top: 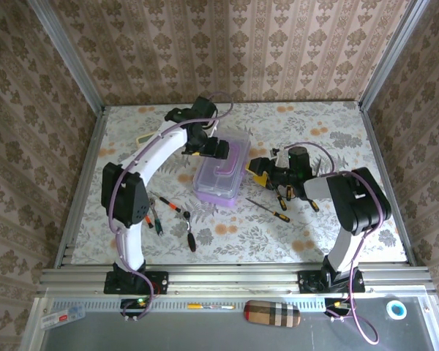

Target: Pack the tool kit

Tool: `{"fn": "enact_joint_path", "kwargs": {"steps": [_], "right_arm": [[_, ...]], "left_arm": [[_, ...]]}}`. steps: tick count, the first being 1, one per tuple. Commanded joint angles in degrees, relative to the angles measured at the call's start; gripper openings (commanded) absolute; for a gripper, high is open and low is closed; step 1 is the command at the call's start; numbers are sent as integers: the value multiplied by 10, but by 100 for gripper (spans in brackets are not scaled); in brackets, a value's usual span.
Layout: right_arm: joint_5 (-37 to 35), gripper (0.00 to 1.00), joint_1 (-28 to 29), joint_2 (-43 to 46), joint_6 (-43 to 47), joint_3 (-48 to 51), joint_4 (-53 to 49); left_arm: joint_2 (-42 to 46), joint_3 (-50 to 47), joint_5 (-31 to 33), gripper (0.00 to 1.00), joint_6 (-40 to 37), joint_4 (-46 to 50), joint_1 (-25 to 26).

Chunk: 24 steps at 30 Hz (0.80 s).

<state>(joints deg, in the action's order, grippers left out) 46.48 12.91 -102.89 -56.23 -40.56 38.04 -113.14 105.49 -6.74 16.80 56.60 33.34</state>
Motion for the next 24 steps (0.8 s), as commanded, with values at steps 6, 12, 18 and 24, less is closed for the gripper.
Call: {"fn": "enact_joint_path", "kwargs": {"steps": [6, 12, 18, 24], "right_arm": [[34, 84, -2, -27, -27, 14, 65], [32, 84, -1, -40, -45, 15, 89], [53, 85, 4, -78, -101, 4, 160], [66, 83, 14, -117, -170, 4, 272]], "left_arm": [[-39, -7, -13, 88, -32, 23, 4], [-34, -24, -10, 68, -27, 12, 4], [-29, -39, -47, 51, -29, -3, -7], [-20, -57, -95, 48, -20, -25, -37]]}}
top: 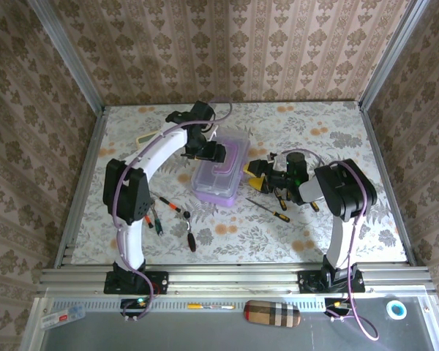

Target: Pack the tool kit

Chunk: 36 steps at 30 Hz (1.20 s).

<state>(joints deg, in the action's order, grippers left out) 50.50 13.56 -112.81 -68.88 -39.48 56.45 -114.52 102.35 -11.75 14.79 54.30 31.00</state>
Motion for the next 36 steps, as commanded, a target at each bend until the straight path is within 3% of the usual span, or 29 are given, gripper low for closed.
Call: {"fn": "enact_joint_path", "kwargs": {"steps": [1, 7, 26, 36], "right_arm": [[26, 82, 9, -21, -51, -8, 99], [28, 81, 9, -44, -99, -14, 177], [18, 82, 23, -70, -108, -50, 184], [25, 80, 26, -21, -133, -45, 192]], "left_arm": [[-5, -27, -49, 48, -1, -4, -16], [-7, -30, -52, 46, -7, -5, -18], [-15, -36, -37, 45, -2, -8, -15], [-32, -36, -3, 46, 2, -6, -7]]}}
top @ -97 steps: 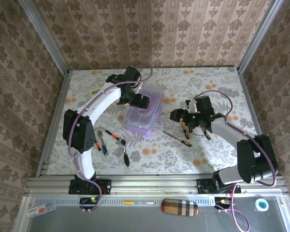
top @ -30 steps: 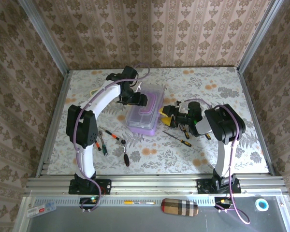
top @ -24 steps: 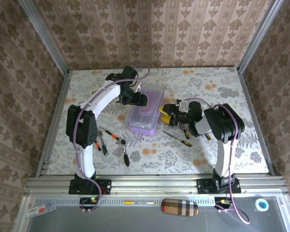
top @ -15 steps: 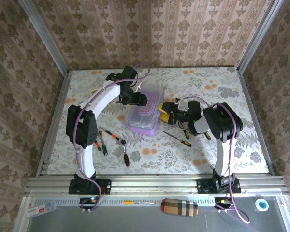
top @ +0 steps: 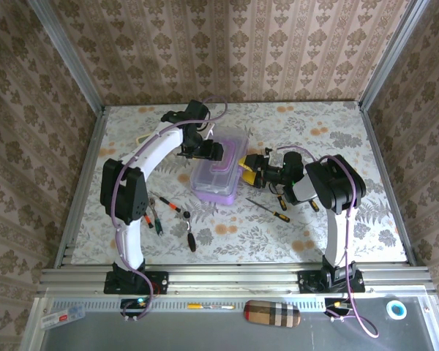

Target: Pack the tool kit

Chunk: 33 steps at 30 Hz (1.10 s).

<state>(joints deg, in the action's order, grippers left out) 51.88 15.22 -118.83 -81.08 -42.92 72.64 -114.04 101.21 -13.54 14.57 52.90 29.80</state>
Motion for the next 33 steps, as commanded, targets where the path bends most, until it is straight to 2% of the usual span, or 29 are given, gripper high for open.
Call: {"fn": "enact_joint_path", "kwargs": {"steps": [1, 17, 33], "right_arm": [[10, 80, 9, 44, -12, -10, 30], [-5, 77, -7, 128, -34, -9, 36], [-3, 75, -52, 182, -28, 34, 35]], "left_arm": [[-38, -25, 18, 46, 5, 8, 5], [-61, -27, 100, 44, 2, 20, 6], [-74, -29, 157, 41, 0, 29, 6]]}}
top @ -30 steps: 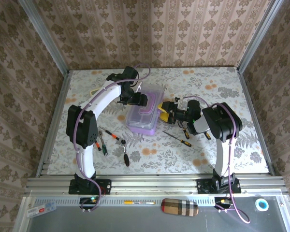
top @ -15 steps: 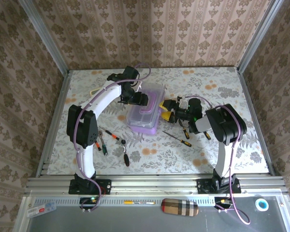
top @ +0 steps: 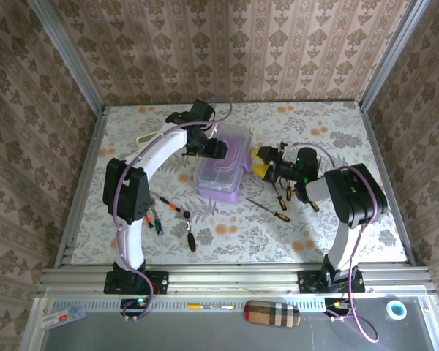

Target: Pack the tool kit

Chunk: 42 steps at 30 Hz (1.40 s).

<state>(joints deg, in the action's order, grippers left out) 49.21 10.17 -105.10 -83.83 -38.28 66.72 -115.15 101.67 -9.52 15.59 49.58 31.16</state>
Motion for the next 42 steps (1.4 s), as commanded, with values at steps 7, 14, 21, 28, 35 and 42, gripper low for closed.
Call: {"fn": "enact_joint_path", "kwargs": {"steps": [7, 14, 21, 28, 35, 42], "right_arm": [[28, 74, -18, 41, -7, -10, 90], [19, 74, -19, 10, 5, 10, 77], [37, 73, -19, -9, 36, 17, 27], [33, 74, -19, 52, 146, 10, -145], [1, 75, -19, 104, 275, -38, -378], [-30, 75, -22, 146, 343, -69, -497]], "left_arm": [[-61, -28, 99, 41, -8, 64, -7], [-37, -24, 25, 40, -8, 53, 0], [-13, -29, -23, 39, 10, 31, -1], [-5, -13, -53, 35, 57, 1, -9], [-16, 26, -63, 33, 100, -20, -9], [-41, 52, -65, 32, 153, -63, -12]]}}
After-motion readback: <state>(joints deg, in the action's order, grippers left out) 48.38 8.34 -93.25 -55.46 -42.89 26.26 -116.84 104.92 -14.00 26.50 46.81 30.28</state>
